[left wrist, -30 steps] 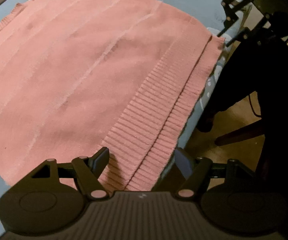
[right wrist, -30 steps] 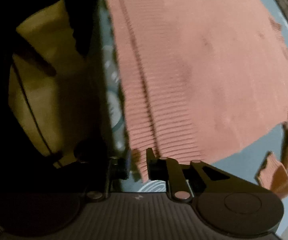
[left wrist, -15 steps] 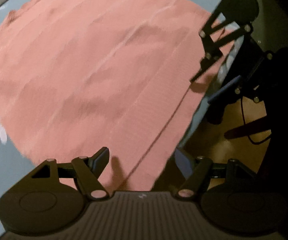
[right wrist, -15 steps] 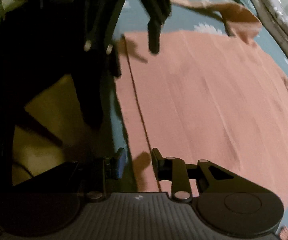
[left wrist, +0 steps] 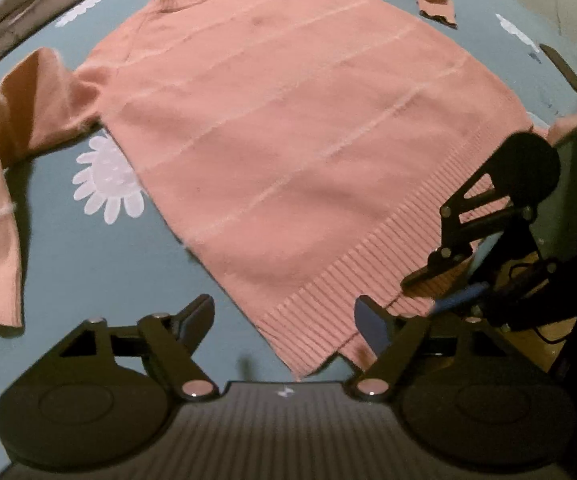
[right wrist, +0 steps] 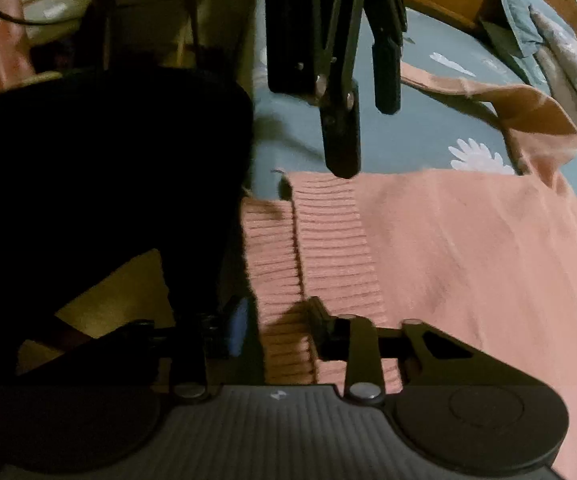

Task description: Fold clothes

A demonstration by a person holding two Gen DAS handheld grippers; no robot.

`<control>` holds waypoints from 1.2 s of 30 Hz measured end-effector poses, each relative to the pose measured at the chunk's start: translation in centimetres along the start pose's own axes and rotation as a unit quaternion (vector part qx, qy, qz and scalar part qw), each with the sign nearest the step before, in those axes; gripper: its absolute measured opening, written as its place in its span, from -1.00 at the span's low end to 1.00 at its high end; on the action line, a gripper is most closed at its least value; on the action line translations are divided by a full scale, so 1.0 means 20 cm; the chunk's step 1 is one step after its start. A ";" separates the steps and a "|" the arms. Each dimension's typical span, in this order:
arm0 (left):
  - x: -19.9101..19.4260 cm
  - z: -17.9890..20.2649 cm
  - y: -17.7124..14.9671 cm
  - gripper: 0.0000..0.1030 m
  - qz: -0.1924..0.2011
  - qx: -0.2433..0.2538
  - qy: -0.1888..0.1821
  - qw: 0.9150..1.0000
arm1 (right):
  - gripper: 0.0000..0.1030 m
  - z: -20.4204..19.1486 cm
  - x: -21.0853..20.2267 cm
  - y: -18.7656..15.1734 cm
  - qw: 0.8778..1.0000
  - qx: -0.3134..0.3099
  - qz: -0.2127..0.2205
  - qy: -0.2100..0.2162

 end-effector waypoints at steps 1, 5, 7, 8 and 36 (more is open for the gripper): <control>0.00 0.01 -0.01 0.49 0.002 0.004 -0.002 1.000 | -0.75 0.00 -0.01 0.01 1.000 0.008 0.000 0.001; 0.02 0.04 -0.01 0.50 0.013 0.015 -0.010 1.000 | -0.87 0.01 -0.06 0.02 0.998 0.056 -0.004 0.024; 0.03 0.05 0.00 0.50 0.019 0.016 -0.017 1.000 | -0.96 0.02 -0.01 0.06 0.995 0.077 -0.005 0.059; 0.03 0.05 0.00 0.50 0.021 0.017 -0.019 0.999 | -0.98 -0.02 -0.01 0.07 0.993 0.085 -0.005 0.087; 0.30 -0.44 0.06 -0.90 0.031 -0.287 -0.042 0.957 | -0.14 0.65 -0.18 -0.04 0.945 0.287 0.146 -0.058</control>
Point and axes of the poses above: each gripper's, at about its wrist camera, not at the fingertips, and x roughly the way its jaws point, z to its right, y to its top, the point moved 8 cm from there along x, roughly the way its jaws point, and after that the axes turned 7 degrees about x, right-handed, at the moved point
